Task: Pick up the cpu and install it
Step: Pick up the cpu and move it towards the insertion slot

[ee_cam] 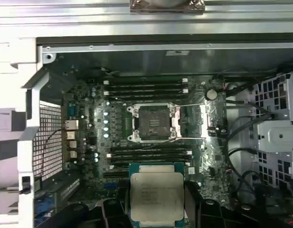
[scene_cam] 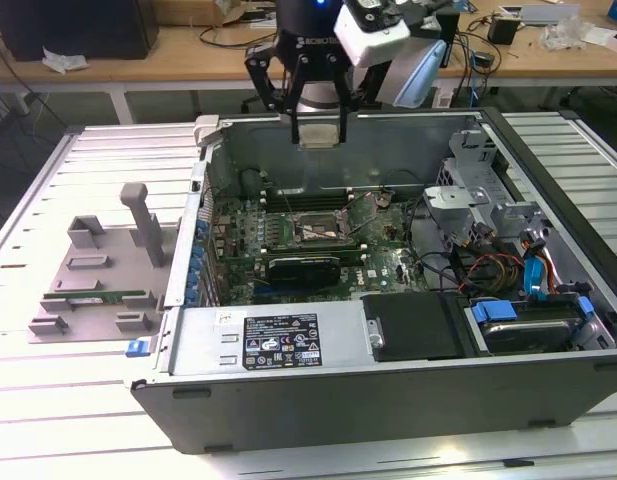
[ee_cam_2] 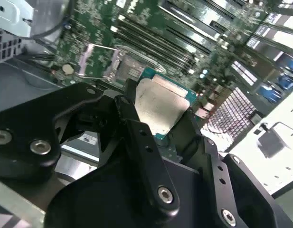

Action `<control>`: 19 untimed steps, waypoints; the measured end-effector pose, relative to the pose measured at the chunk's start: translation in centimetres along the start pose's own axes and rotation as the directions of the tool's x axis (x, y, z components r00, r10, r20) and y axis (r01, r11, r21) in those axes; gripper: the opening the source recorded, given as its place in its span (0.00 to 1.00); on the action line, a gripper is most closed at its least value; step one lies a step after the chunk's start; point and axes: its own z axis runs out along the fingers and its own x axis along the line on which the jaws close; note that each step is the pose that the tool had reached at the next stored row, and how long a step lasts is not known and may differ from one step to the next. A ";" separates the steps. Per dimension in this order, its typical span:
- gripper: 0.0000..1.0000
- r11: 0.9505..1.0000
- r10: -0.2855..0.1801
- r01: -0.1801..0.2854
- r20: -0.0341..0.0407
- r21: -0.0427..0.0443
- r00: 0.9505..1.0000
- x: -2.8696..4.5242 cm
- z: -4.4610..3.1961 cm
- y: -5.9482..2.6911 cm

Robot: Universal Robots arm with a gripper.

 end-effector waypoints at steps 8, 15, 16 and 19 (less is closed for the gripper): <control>0.55 1.000 0.000 0.000 0.000 0.000 1.000 -0.68 1.25 0.63; 0.55 1.000 0.000 0.000 0.000 0.001 1.000 -0.63 3.29 1.05; 0.55 1.000 0.000 0.000 0.000 0.001 1.000 -0.63 3.58 1.08; 0.55 1.000 0.000 0.000 0.000 0.001 1.000 -0.66 4.20 1.18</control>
